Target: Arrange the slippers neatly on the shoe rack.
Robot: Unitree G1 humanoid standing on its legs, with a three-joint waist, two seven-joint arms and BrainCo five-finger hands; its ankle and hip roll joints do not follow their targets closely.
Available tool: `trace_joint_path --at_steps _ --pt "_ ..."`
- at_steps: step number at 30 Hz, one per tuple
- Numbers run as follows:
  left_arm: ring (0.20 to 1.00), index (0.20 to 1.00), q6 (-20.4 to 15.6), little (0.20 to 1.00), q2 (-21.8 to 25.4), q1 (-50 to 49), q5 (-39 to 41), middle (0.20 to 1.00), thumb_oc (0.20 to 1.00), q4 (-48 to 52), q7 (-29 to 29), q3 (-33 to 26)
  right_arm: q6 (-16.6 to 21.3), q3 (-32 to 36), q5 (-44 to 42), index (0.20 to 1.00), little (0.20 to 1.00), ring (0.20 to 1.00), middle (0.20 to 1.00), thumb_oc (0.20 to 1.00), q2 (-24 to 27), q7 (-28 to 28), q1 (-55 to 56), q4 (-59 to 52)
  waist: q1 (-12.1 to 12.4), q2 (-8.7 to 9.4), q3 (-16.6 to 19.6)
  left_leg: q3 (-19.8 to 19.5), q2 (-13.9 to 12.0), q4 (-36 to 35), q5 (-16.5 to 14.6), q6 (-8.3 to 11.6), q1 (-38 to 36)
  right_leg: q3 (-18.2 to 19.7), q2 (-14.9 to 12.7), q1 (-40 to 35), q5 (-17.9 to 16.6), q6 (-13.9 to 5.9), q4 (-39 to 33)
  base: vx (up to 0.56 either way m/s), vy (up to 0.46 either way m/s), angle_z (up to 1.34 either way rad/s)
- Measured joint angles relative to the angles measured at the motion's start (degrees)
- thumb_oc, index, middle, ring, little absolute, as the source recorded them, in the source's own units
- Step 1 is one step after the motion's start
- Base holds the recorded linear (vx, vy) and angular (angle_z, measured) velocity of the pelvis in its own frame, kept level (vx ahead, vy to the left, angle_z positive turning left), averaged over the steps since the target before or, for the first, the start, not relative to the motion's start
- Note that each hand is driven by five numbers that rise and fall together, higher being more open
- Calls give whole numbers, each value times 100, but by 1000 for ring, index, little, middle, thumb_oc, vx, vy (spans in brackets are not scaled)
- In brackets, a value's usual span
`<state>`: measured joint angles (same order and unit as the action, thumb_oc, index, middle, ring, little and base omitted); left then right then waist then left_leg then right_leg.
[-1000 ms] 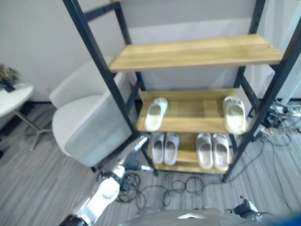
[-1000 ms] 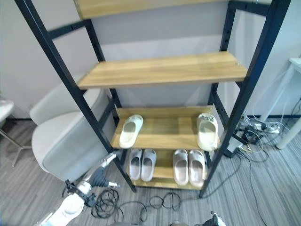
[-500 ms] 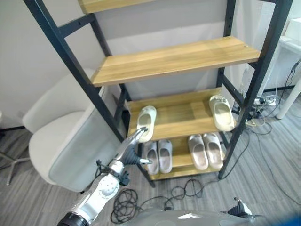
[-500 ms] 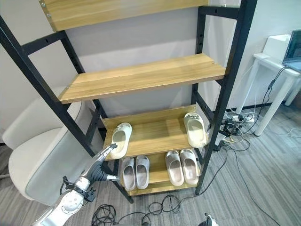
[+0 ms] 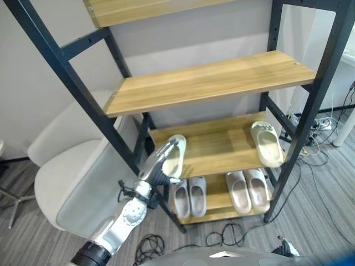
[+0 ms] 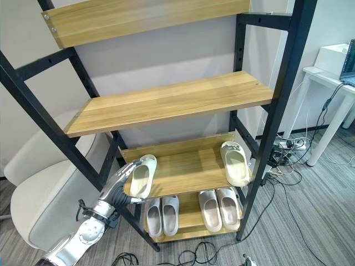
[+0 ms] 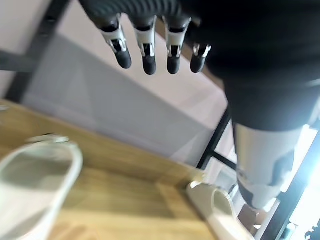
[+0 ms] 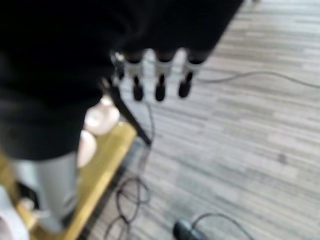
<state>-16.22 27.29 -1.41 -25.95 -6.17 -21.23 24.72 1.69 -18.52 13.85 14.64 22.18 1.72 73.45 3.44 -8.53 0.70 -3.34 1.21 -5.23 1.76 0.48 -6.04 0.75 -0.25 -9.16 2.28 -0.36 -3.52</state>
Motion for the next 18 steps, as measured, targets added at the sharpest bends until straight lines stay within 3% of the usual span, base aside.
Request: trace_joint_path --at_steps 7,13,18 --pt "1000 1000 268 1000 -215 480 -189 1000 1000 -717 -240 264 -2 -5 -1 1000 1000 1000 1000 1000 11 3 -65 -56 -261 -33 -17 7 -17 -31 -2 16 9 -11 12 -63 -103 2 -193 10 3 0" --pt "1000 1000 509 1000 -341 824 -529 1000 1000 -1635 -527 670 -1 -2 -4 1000 1000 1000 1000 1000 30 55 -106 -48 -280 -46 -32 136 -22 -32 -24 49 144 123 7 127 -154 9 -195 25 17 -12" --pt "1000 1000 837 1000 -550 923 -825 1000 1000 -2136 -811 681 0 2 -7 1000 1000 1000 1000 1000 9 102 -191 -54 -315 -12 -96 256 -26 -30 3 19 310 221 4 336 -214 1 -194 26 8 -12"
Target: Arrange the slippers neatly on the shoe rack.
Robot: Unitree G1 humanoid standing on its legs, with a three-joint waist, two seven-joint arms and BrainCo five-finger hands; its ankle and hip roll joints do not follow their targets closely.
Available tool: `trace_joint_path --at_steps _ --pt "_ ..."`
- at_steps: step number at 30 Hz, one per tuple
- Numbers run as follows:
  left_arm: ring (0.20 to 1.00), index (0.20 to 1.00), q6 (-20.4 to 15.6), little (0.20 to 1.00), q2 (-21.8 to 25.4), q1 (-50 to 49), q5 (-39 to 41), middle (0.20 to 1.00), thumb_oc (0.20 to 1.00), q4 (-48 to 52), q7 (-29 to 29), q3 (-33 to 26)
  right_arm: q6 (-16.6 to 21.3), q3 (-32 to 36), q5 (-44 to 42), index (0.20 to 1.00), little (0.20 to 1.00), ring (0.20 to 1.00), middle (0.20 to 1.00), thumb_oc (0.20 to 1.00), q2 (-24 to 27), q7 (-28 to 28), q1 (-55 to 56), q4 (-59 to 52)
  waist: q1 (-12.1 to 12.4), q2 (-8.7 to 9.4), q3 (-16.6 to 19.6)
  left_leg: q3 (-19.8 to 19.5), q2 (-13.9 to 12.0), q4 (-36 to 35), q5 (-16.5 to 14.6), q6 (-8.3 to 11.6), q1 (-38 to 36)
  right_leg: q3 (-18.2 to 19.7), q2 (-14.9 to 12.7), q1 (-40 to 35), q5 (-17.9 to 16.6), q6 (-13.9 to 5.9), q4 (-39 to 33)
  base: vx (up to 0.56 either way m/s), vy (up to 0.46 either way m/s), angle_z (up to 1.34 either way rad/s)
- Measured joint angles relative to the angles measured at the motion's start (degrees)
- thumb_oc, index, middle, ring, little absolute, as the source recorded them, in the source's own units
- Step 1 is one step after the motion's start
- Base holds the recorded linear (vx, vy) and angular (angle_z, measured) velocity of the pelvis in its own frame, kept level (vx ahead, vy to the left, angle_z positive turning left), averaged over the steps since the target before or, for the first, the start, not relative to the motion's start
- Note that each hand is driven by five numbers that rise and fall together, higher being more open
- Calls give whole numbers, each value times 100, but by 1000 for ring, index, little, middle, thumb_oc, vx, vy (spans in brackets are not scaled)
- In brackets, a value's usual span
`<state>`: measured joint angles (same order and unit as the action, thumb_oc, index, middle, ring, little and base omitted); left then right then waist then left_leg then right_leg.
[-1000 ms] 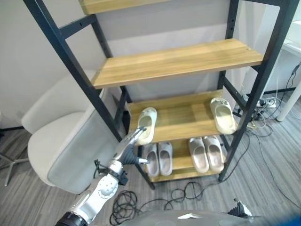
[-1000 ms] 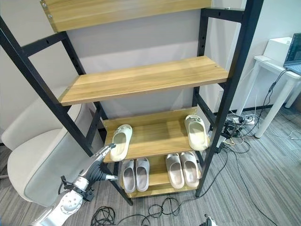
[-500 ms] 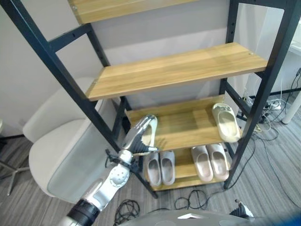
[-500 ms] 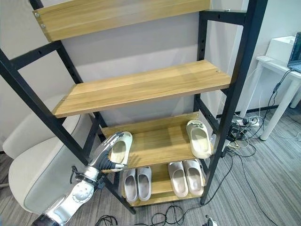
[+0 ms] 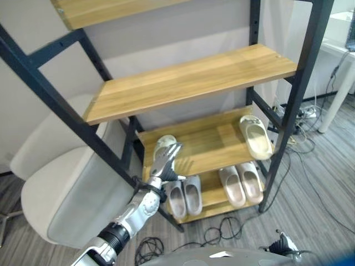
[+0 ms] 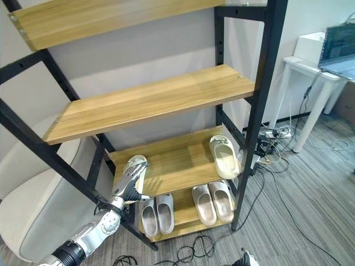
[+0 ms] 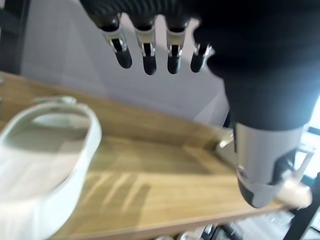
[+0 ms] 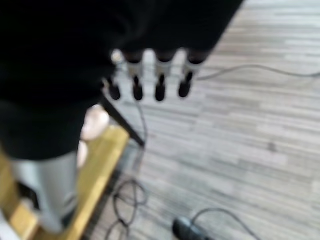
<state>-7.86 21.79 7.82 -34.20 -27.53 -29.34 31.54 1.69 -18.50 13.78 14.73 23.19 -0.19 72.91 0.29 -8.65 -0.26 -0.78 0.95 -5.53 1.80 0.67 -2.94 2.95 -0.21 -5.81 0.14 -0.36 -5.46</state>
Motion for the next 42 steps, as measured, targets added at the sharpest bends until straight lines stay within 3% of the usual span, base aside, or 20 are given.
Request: trace_joint_path --at_steps 10,31,42 --pt "1000 1000 245 1000 -36 36 -315 1000 1000 -136 -324 -13 18 7 -14 1000 1000 1000 1000 1000 -9 246 -59 -116 7 81 -136 107 -2 -2 -27 -27 18 121 -3 64 0 -8 -1 41 5 -6" --pt "1000 1000 544 1000 -5 527 -320 1000 1000 -395 -614 -58 59 -22 -11 1000 1000 1000 1000 1000 -56 370 -168 -212 -70 183 2 271 1 -1 -36 -64 228 292 -9 328 -80 -37 0 17 1 -4" --pt "1000 1000 1031 1000 85 1419 -557 1000 1000 -1002 -978 -51 164 -158 -10 1000 1000 1000 1000 1000 -64 583 -251 -230 -85 202 -149 373 0 25 94 -104 822 397 -8 934 -269 -77 26 -55 10 -5"
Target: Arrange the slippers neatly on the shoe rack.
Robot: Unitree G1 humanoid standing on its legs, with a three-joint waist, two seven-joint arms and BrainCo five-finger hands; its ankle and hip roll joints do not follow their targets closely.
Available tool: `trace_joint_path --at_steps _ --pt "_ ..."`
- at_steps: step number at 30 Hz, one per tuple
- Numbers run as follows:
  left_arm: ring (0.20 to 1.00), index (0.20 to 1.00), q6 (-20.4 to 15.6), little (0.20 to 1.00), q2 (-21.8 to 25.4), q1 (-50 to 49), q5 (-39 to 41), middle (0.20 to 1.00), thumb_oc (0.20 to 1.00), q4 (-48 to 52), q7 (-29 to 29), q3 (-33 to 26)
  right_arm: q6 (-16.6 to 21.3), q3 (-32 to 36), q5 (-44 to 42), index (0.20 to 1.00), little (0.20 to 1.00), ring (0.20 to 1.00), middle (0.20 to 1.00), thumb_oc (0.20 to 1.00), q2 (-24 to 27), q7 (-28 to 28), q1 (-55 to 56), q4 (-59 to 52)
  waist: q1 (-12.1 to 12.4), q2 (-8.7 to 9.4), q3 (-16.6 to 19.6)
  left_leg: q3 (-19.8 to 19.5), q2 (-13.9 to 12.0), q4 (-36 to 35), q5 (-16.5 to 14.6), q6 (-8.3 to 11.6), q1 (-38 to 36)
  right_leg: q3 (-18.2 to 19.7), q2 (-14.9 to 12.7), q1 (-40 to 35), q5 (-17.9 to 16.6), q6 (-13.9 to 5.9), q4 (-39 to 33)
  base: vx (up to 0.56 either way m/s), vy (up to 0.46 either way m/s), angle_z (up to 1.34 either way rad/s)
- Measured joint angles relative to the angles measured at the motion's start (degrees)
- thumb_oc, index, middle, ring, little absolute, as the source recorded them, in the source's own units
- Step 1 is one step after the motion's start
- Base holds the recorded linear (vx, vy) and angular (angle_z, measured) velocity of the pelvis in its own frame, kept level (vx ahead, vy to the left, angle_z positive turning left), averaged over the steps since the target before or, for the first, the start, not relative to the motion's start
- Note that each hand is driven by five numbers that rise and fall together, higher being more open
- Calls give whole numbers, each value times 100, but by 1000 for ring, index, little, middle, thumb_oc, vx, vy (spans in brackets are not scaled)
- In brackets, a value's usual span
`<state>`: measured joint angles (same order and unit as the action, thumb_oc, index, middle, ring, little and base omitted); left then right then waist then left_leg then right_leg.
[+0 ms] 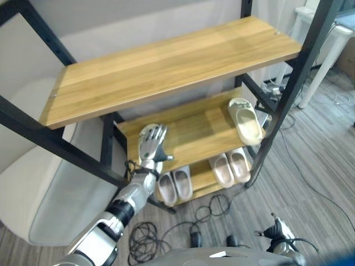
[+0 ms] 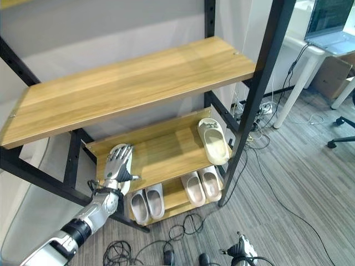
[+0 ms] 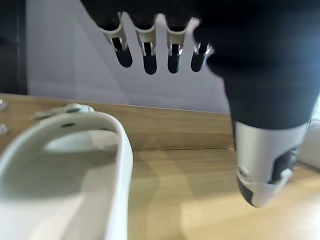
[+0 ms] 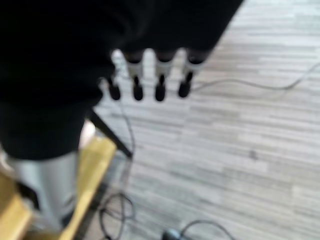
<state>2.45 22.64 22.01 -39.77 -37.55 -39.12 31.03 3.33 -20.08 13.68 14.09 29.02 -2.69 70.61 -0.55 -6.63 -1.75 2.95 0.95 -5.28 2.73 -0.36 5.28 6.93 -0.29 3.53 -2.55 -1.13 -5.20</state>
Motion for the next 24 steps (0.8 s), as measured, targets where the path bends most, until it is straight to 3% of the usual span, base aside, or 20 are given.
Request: trace_joint_path --at_steps 11,24 --pt "1000 1000 467 1000 30 680 -37 1000 1000 -490 -455 45 85 -130 1 1000 1000 1000 1000 1000 -7 136 -253 -72 -6 46 -382 118 -1 4 41 -3 204 60 -2 243 -62 -24 1 -21 4 -4" --pt "1000 1000 418 1000 276 716 -29 1000 1000 187 -506 -219 140 -238 4 1000 1000 1000 1000 1000 -24 116 -304 -109 -1 101 -427 102 -2 2 41 -5 96 31 -5 123 -54 -38 0 25 1 1"
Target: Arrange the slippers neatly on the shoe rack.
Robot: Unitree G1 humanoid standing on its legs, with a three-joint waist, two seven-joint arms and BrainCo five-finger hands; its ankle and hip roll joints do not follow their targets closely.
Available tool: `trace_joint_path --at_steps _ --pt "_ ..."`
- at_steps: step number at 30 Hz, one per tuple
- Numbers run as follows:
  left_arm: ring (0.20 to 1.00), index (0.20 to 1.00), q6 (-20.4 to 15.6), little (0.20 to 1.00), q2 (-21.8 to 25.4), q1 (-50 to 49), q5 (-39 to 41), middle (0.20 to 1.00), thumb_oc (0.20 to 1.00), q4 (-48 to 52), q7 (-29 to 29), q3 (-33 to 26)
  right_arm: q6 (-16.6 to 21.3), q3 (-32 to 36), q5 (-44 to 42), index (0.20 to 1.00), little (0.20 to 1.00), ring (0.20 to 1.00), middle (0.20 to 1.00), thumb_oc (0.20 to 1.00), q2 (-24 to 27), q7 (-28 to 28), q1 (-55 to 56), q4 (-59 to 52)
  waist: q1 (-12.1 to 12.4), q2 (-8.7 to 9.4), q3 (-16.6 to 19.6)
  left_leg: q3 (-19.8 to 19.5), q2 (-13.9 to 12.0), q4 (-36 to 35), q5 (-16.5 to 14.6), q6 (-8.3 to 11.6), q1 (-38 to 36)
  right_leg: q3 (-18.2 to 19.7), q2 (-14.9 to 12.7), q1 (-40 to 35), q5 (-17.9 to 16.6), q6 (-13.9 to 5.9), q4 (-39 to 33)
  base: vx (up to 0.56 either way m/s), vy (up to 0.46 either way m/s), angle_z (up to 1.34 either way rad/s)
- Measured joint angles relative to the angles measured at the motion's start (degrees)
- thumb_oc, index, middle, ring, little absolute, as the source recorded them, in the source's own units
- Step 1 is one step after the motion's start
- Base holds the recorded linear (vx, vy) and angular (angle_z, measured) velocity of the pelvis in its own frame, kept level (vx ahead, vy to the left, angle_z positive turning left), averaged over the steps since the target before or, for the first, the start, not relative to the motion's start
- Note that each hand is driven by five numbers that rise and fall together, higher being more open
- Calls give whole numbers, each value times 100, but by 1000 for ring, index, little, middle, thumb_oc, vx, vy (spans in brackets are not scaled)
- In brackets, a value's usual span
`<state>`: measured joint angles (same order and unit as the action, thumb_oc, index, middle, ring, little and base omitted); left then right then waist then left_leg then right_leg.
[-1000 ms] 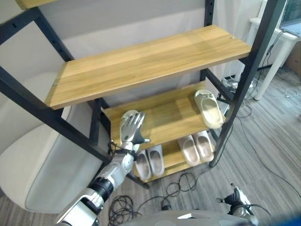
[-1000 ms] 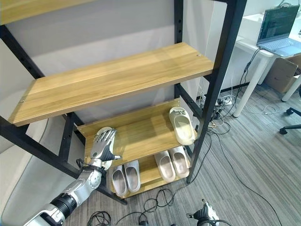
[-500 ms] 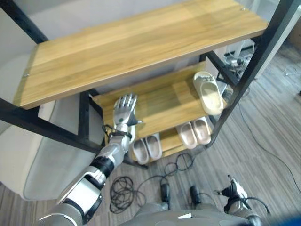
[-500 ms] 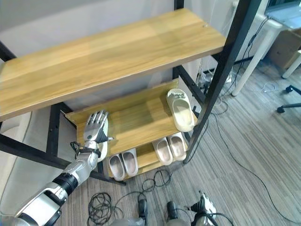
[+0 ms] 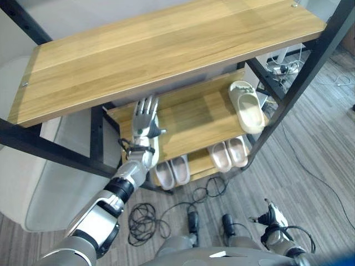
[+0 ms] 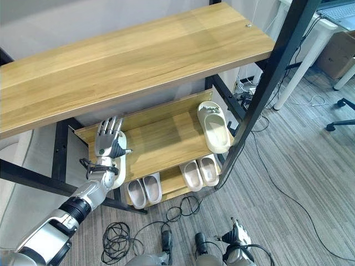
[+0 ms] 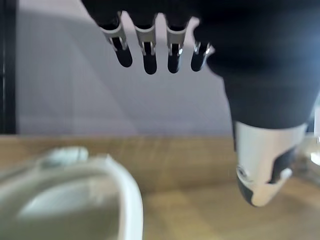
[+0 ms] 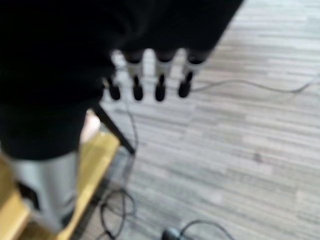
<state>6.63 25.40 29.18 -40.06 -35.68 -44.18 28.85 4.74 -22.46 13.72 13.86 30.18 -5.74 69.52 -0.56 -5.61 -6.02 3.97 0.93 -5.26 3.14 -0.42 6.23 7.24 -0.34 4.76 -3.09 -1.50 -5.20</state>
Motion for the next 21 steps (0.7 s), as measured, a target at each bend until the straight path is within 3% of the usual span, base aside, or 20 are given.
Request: trace_joint_path --at_steps 7,21 --pt "1000 1000 8 1000 81 -109 -27 1000 1000 51 12 -132 1 0 11 1000 1000 1000 1000 1000 -44 -69 60 0 18 6 5 -8 -1 -27 -5 4 -126 -7 -2 -118 46 -33 -26 0 0 0" --pt "1000 1000 186 1000 486 -98 -1041 1000 1000 -65 129 225 50 -69 14 1000 1000 1000 1000 1000 -40 -73 195 2 17 -11 18 -4 5 -18 -3 2 -108 -3 -7 -105 24 7 -25 0 0 0"
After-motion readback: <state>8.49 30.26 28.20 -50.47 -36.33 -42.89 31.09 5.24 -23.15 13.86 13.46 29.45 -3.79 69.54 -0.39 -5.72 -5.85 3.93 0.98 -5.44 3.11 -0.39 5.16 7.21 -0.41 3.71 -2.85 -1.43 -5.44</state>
